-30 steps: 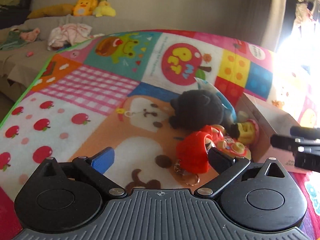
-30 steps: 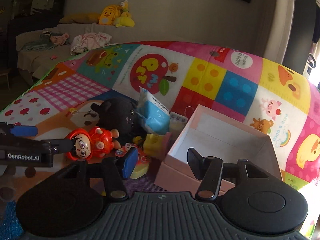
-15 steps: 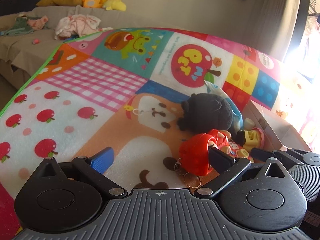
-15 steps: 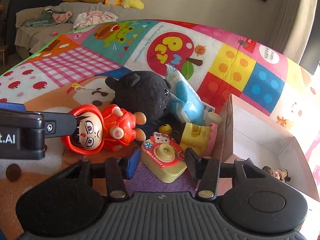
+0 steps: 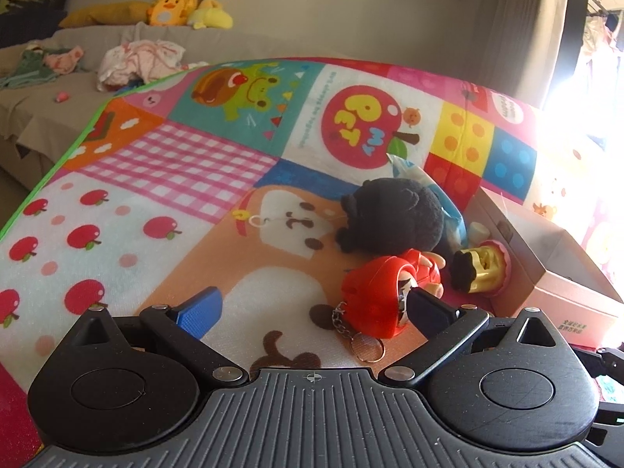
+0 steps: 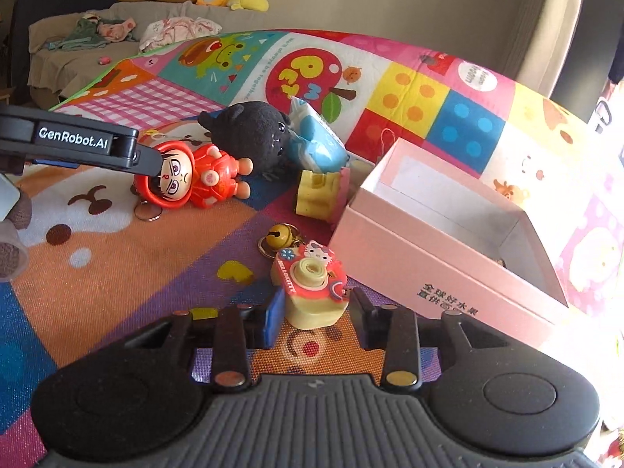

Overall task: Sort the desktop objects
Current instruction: 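Open both grippers to drop the items into the box and withdraw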

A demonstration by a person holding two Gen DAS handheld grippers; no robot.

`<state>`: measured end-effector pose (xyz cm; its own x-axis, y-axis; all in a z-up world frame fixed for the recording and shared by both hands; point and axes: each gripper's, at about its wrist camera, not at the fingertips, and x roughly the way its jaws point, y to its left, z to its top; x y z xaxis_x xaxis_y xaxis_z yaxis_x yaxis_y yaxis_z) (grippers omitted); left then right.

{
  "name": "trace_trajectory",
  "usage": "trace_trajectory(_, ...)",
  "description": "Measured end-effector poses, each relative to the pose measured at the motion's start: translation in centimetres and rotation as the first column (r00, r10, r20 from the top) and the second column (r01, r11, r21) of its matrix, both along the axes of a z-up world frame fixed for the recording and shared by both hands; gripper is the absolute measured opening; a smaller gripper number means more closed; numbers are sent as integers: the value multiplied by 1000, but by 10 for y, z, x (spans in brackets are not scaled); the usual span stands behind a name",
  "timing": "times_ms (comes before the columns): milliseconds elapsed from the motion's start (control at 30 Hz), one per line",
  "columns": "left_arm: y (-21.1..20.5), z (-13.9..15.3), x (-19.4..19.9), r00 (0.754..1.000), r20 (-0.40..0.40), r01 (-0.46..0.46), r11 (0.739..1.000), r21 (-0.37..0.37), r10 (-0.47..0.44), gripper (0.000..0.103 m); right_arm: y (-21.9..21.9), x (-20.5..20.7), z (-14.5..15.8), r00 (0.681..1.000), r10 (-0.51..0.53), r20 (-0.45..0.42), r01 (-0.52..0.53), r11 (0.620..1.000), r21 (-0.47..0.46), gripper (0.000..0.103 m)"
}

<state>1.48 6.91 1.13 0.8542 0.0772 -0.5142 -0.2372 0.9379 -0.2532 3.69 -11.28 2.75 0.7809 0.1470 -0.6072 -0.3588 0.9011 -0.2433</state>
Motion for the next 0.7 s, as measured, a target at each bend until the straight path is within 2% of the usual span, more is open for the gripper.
trace_trajectory(233,-2,0,0,1000,-1,7,1000,13,-7,103,-13,26,-3,996,1,-93,14,988,154,46)
trace_trajectory(467,-7,0,1,1000,-3,31,998,47,-30,103,-50,-9,-2,997,-13,-70,21,993,112,46)
trace_trajectory(533,-12,1,1,999,-10,49,996,73,-49,103,-69,-22,-3,997,-62,-41,65,994,89,46)
trace_trajectory(600,-23,5,2,997,-12,79,988,134,-78,103,-88,-30,-5,991,-134,-11,134,988,73,47)
trace_trajectory(633,-30,8,2,995,-4,97,981,169,-98,103,-96,-33,-5,986,-167,-8,167,983,80,49)
trace_trajectory(700,-46,14,3,990,6,133,965,227,-138,103,-116,-34,-2,972,-233,-19,233,960,154,59)
